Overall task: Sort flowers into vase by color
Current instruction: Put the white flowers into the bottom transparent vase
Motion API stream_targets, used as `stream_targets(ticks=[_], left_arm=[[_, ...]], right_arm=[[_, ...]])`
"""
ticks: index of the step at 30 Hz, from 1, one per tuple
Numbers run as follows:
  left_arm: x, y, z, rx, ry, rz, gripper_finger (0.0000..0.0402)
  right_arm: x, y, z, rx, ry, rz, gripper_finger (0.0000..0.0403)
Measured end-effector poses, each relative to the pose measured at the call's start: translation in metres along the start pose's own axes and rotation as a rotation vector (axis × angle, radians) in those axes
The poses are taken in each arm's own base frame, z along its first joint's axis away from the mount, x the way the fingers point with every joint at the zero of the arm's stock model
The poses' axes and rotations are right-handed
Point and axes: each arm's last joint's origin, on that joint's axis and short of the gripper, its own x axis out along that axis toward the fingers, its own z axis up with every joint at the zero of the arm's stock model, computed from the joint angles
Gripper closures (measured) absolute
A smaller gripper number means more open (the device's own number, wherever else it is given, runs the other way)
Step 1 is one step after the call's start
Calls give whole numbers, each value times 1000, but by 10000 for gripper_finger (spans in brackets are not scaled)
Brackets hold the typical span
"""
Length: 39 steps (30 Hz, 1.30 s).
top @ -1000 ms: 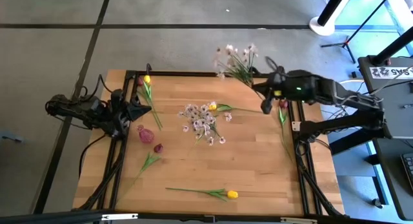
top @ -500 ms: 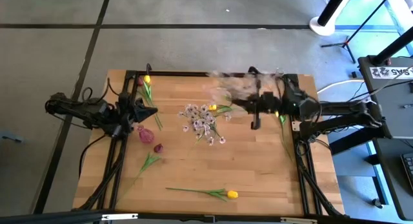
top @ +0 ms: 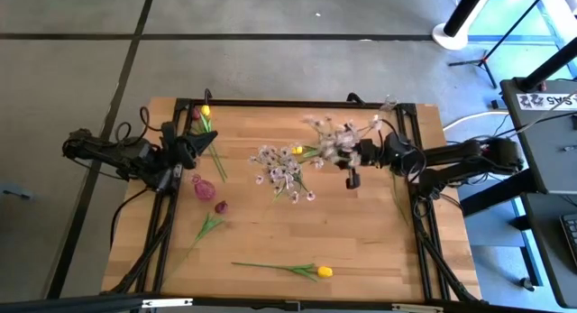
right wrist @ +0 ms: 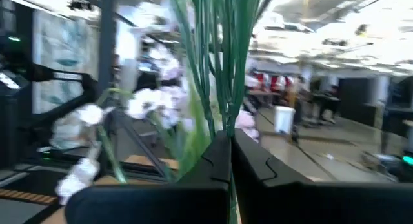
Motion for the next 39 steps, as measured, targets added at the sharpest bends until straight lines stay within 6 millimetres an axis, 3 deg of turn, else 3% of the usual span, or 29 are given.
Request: stream_targets(ticks=[11, 20, 25, 39], left_arm=[[0, 0, 0, -31, -5, 8, 401], [0, 0, 0, -33, -10, 9, 401], [0, 0, 1, -40, -16, 11, 401], [0, 1, 1, -30, -42, 50, 401]], right_arm=[[11, 1, -29, 100, -49, 66, 402], [17, 12, -51, 93, 23, 82, 402], [17, 11, -52, 55, 31, 77, 402], [13, 13, -78, -54, 298, 83, 394]])
